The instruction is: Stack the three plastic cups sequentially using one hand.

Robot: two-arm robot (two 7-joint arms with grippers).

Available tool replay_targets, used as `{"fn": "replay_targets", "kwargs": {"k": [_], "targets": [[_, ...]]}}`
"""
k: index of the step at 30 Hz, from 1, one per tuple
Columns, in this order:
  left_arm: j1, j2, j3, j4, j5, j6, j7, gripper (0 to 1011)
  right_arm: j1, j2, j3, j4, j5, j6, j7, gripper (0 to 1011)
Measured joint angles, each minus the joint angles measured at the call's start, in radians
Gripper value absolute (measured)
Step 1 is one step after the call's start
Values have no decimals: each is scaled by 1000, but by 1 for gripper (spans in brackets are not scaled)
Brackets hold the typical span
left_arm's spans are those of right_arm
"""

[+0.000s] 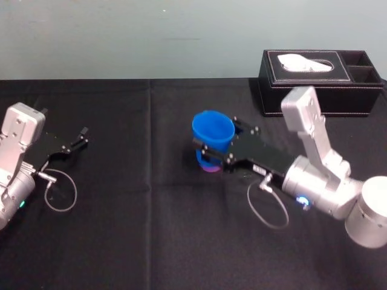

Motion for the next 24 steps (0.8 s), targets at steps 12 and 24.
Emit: {"fn": "replay_targets", "kwargs": {"k": [12, 24], "targets": [[0, 0, 0, 0, 0, 0, 0, 1011, 131, -29, -11, 81, 6, 30, -31, 734], [0, 0, 0, 0, 0, 0, 0, 1012, 193, -59, -28, 186, -4, 12, -33, 734]]}}
